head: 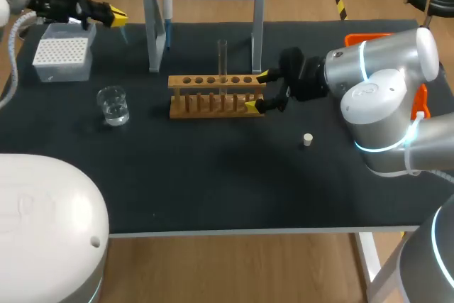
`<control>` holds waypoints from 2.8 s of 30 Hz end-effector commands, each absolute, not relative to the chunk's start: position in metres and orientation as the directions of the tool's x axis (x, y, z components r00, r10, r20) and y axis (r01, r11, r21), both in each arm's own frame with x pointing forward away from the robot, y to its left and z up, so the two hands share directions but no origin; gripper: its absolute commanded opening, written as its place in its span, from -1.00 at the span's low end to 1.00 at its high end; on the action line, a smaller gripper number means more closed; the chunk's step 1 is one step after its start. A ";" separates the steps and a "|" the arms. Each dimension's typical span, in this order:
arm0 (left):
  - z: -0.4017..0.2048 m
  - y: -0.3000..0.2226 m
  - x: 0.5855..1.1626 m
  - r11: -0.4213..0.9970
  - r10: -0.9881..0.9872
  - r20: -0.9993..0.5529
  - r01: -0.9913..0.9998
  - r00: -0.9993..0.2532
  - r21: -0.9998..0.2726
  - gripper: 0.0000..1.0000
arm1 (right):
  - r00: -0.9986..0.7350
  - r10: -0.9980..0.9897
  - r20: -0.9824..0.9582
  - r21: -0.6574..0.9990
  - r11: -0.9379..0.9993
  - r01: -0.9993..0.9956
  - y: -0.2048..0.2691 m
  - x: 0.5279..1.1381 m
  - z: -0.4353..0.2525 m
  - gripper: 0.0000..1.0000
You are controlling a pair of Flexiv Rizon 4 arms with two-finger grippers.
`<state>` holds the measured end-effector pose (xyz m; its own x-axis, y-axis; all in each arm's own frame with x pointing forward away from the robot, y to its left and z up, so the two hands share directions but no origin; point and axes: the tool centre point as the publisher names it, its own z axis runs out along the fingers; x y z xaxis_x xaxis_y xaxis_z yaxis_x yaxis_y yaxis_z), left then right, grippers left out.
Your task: Invert the test tube, pick up the pipette, mount the tip to pipette, aspirate from beaker and dispense into the tube, eject the tip, return the pipette, and cap with the stopper.
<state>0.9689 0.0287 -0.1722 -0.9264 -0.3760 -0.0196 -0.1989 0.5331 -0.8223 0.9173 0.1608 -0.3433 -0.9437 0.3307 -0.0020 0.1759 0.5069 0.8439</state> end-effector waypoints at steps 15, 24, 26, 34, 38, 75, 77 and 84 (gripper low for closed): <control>-0.157 -0.015 0.904 0.552 -0.372 0.011 -0.231 -0.928 -0.801 -1.00 | -0.944 0.331 -0.002 0.843 0.508 0.176 0.160 0.917 -0.343 1.00; -0.157 -0.015 0.904 0.552 -0.372 0.011 -0.231 -0.928 -0.801 -1.00 | -0.944 0.331 -0.002 0.843 0.508 0.176 0.160 0.917 -0.343 1.00; -0.157 -0.015 0.904 0.552 -0.372 0.011 -0.231 -0.928 -0.801 -1.00 | -0.944 0.331 -0.002 0.843 0.508 0.176 0.160 0.917 -0.343 1.00; -0.155 -0.020 0.902 0.559 -0.363 0.013 -0.229 -0.932 -0.797 -1.00 | -0.944 0.331 -0.002 0.843 0.508 0.176 0.160 0.917 -0.343 1.00; -0.144 -0.044 0.888 0.578 -0.313 0.012 -0.201 -0.950 -0.791 -1.00 | -0.944 0.331 -0.002 0.843 0.508 0.176 0.160 0.917 -0.343 1.00; -0.130 -0.179 0.815 0.609 -0.225 0.067 -0.194 -0.972 -0.770 -1.00 | -0.944 0.331 -0.002 0.843 0.508 0.176 0.160 0.917 -0.343 1.00; -0.130 -0.179 0.815 0.609 -0.225 0.067 -0.194 -0.972 -0.770 -1.00 | -0.944 0.331 -0.002 0.843 0.508 0.176 0.160 0.917 -0.343 1.00; -0.130 -0.179 0.815 0.609 -0.225 0.067 -0.194 -0.972 -0.770 -1.00 | -0.944 0.331 -0.002 0.843 0.508 0.176 0.160 0.917 -0.343 1.00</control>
